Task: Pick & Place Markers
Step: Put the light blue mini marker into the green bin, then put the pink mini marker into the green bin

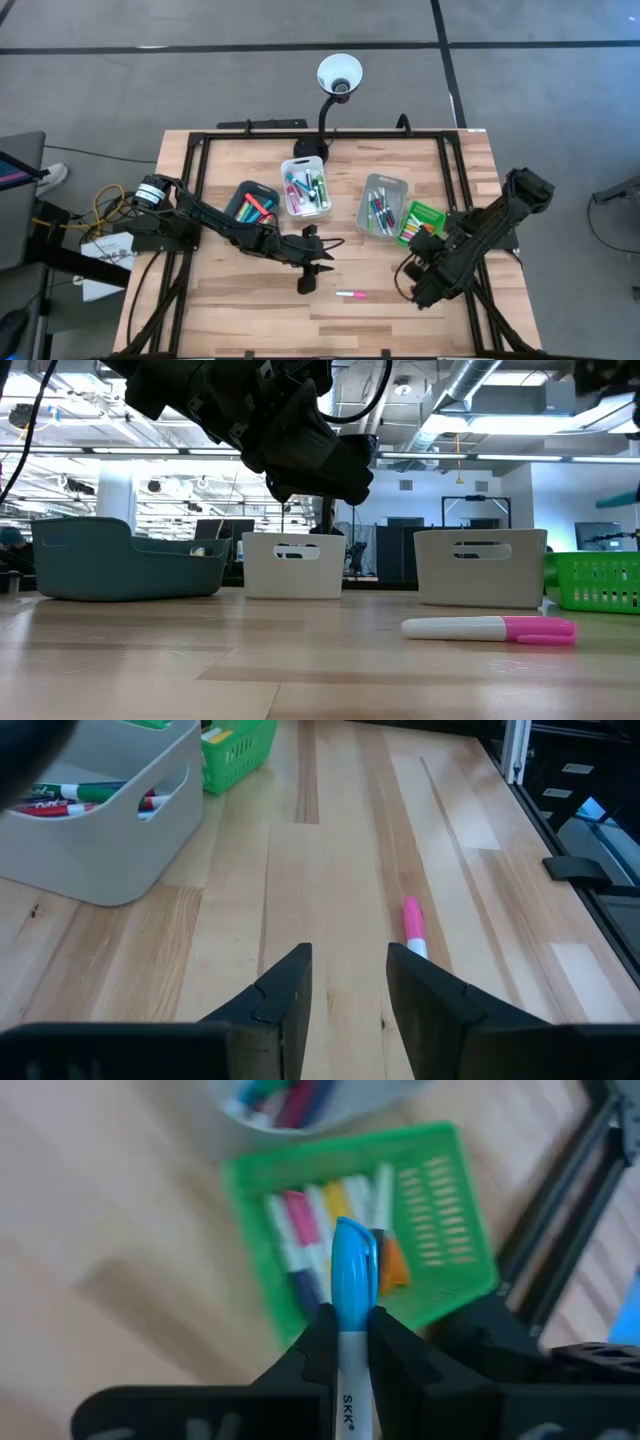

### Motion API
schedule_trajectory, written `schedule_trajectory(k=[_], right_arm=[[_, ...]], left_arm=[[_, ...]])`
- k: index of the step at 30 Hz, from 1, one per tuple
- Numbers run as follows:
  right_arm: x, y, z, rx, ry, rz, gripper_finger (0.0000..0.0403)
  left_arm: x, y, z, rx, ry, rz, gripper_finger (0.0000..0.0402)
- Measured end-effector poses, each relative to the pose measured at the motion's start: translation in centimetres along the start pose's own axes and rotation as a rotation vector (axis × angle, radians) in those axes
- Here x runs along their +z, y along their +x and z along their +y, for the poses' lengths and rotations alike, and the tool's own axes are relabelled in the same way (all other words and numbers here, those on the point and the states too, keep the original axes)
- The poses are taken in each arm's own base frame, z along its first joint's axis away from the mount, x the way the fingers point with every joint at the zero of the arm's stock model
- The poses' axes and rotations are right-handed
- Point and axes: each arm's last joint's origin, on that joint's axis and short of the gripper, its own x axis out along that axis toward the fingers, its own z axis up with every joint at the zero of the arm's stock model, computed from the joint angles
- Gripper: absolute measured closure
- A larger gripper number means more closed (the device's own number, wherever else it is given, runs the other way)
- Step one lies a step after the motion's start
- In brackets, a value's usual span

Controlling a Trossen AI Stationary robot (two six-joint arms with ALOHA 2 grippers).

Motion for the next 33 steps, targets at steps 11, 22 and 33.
schedule_trajectory(k=[11, 22, 33], right_arm=[[-0.1, 5.9, -1.9, 0.14, 0.071, -0.068, 0.0365], [1.4, 7.8, -2.5, 0.121, 0.065, -0.014, 0.0319], [2.7, 7.0, -2.4, 0.174, 0.107, 0.153, 0.0217]], left_arm=[[0.1, 0.0, 0.0, -0.004, -0.002, -0.014, 0.0275], [0.0, -0.1, -0.7, -0.11, 0.009, 0.006, 0.0275], [-1.2, 0.2, -2.7, -0.156, 0.046, 0.032, 0.0275]])
